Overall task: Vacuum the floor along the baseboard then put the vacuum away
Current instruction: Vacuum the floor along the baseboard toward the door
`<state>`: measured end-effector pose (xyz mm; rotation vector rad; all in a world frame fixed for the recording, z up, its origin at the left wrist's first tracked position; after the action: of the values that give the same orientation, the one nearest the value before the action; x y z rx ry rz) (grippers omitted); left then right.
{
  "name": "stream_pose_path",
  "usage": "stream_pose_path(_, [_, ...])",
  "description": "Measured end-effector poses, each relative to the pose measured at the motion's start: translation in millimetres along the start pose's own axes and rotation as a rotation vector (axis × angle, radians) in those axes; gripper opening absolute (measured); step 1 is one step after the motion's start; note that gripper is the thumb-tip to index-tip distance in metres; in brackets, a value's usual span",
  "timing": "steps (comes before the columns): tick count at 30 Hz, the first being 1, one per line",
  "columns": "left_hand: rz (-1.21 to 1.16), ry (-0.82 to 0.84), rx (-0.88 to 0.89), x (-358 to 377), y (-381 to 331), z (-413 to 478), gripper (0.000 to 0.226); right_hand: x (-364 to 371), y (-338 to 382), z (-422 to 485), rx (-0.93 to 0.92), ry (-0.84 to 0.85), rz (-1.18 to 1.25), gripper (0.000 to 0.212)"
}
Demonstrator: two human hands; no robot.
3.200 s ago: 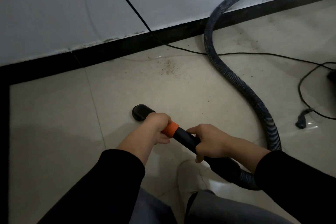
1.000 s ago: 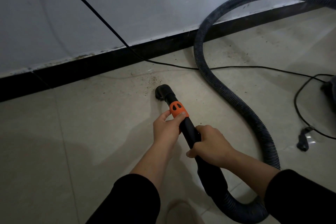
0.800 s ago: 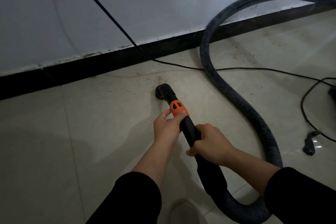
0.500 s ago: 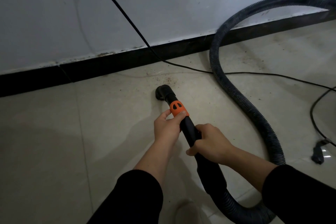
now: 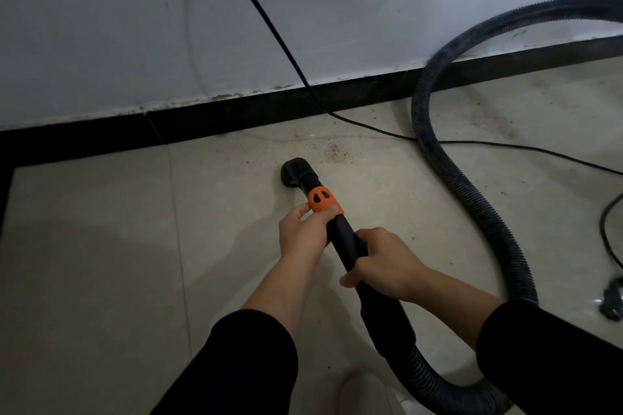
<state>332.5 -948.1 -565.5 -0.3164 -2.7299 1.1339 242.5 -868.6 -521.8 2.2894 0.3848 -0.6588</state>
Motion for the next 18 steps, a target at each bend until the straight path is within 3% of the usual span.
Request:
stream_pose_path(10, [-0.05, -0.034, 0.018, -28.8, -10.6, 3.7, 0.039, 15.1, 25.4, 11.4, -0.05, 0.062, -0.043, 0.034])
stream_pose_path(18, [-0.056, -0.083, 0.048, -55.1, -16.5, 7.5, 0.046, 33.4, 44.0, 23.8, -0.109, 0.074, -0.065, 0.033])
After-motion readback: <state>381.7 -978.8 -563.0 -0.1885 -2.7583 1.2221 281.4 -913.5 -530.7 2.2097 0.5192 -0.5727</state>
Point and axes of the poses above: each hand's wrist, its own z-axis towards the middle knuckle, its own x-axis out of the palm, y = z × x, the point moved 3 cm from there along z, towards the middle knuckle, and after that the axes turned 7 degrees about z, right-handed, at the moved point
